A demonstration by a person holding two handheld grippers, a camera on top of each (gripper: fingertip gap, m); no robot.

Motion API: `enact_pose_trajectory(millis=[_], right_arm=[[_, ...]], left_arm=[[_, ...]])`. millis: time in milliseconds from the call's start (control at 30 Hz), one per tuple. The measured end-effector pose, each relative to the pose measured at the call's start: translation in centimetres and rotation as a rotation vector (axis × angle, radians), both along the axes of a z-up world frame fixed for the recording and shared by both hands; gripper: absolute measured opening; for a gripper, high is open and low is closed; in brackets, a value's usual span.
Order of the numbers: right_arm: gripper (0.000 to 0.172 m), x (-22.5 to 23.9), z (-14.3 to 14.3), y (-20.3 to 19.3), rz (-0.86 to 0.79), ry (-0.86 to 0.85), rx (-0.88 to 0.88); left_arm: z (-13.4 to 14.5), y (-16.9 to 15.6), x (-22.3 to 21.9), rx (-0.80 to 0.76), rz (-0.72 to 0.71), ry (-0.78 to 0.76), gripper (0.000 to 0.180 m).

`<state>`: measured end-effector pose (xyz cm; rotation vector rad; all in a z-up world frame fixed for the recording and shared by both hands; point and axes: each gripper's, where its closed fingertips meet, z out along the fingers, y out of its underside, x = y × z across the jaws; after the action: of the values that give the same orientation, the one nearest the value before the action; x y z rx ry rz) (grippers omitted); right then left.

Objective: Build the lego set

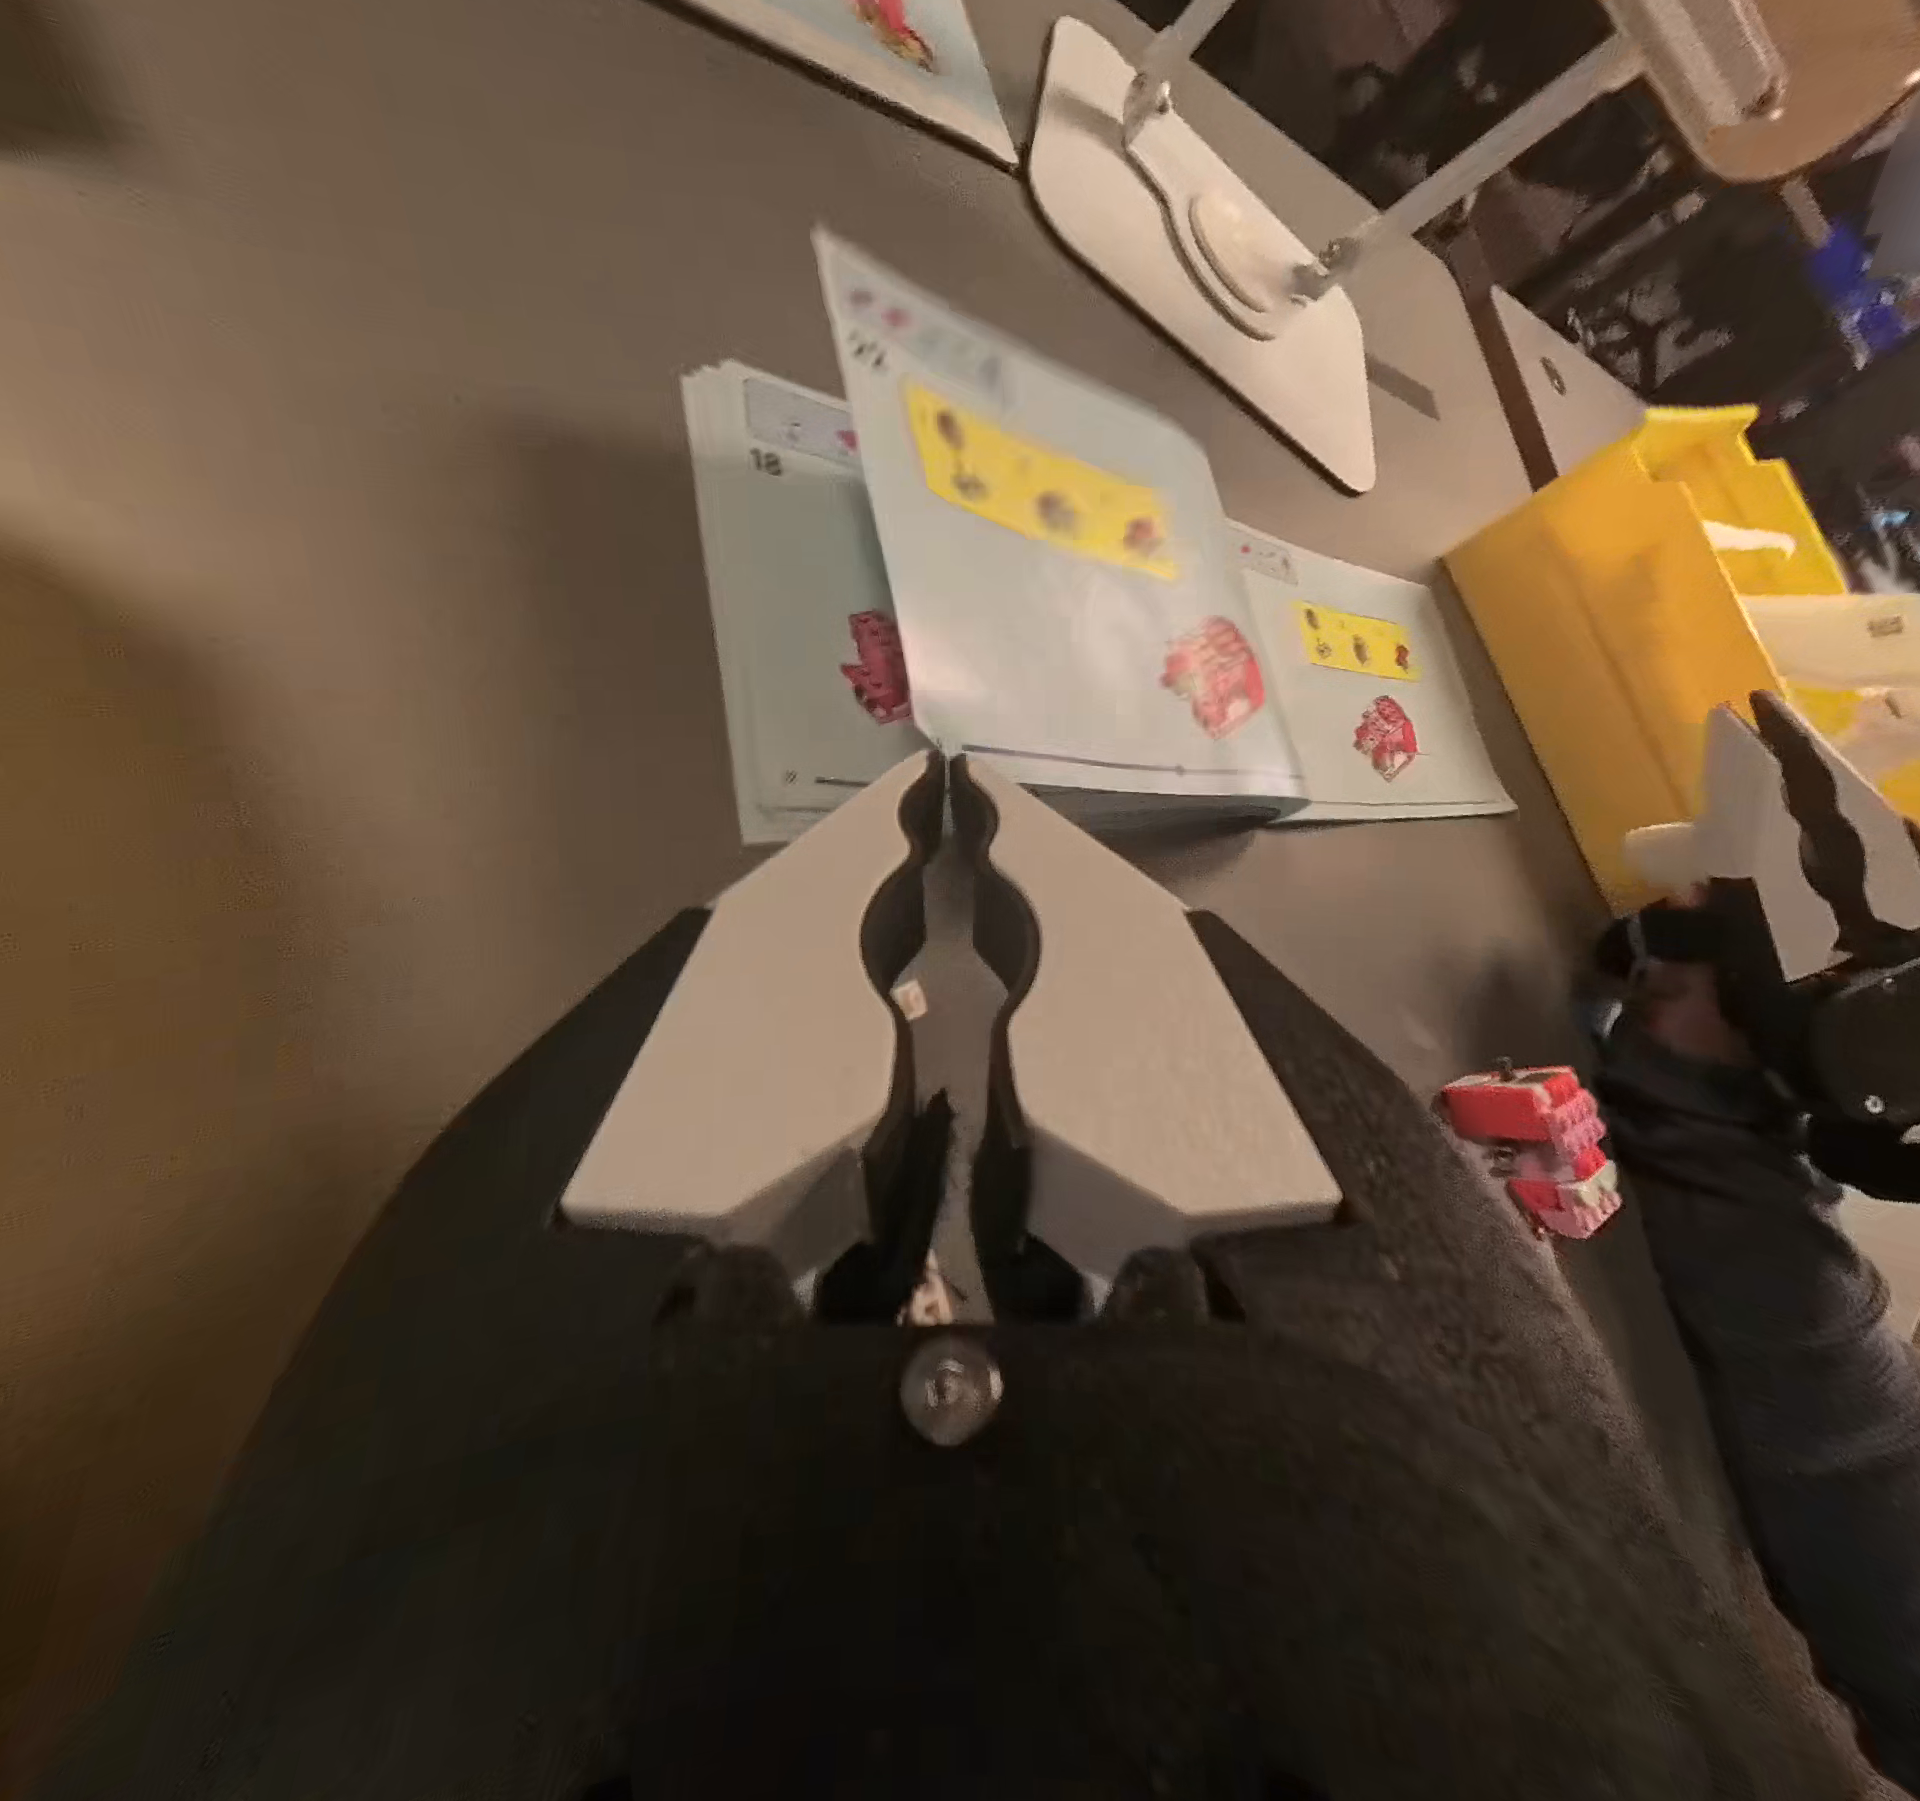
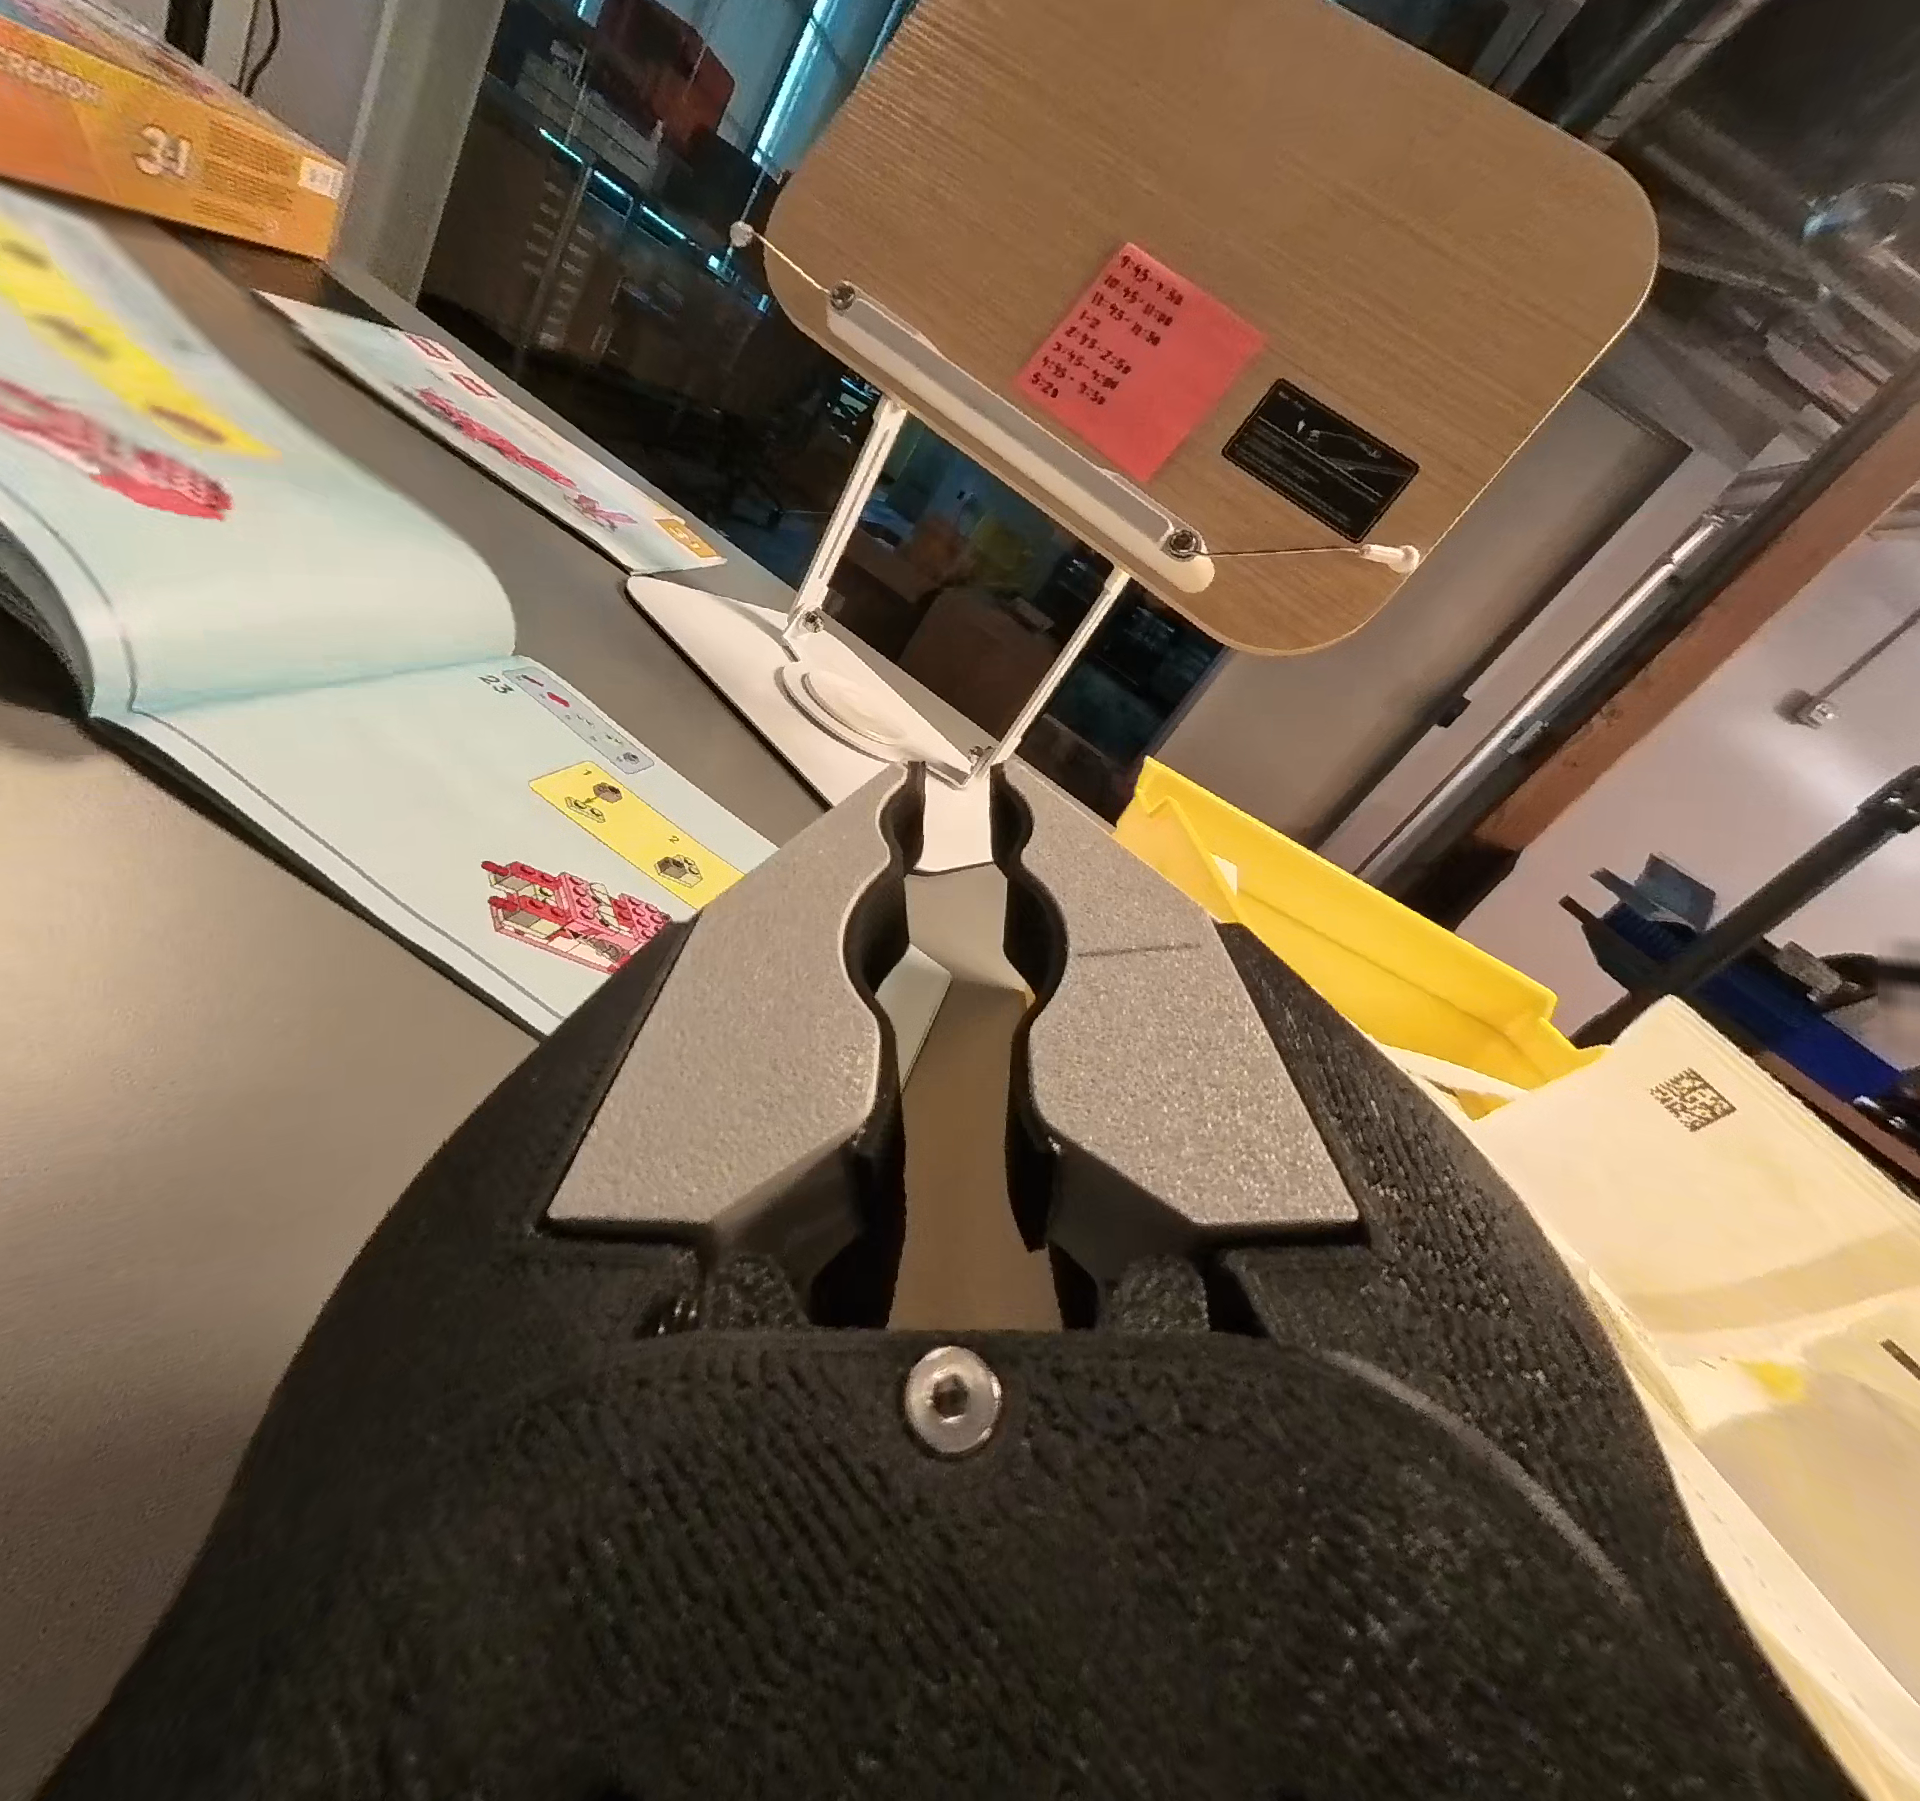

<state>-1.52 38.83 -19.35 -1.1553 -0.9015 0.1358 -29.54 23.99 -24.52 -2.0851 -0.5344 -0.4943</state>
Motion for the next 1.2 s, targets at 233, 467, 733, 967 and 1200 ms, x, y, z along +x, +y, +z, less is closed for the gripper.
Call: enact_pose_trajectory(millis=[233,467,733,967,1200], right_arm=[[0.009,-0.1,-0.3,0.1,-0.001,-0.004,-0.019],[0.008,0.1,-0.3,0.1,-0.002,0.004,-0.021],[0.007,0.0,-0.4,0.1,0.005,0.004,-0.028],[0.007,-0.2,-0.7,0.1,0.012,-0.016,-0.037],[0.007,0.1,-0.5,0.2,0.007,0.008,-0.037]], left_arm=[[2.7,-0.6,1.1,0.122,0.032,0.255,0.027],[2.4,7.7,12.4,0.113,-0.323,0.330,0.039],[-4.2,10.7,12.6,-0.269,-0.303,0.604,0.064],[-4.3,9.4,10.4,-0.182,-0.195,0.235,0.054],[2.0,7.0,6.3,0.076,-0.199,0.229,0.077]])
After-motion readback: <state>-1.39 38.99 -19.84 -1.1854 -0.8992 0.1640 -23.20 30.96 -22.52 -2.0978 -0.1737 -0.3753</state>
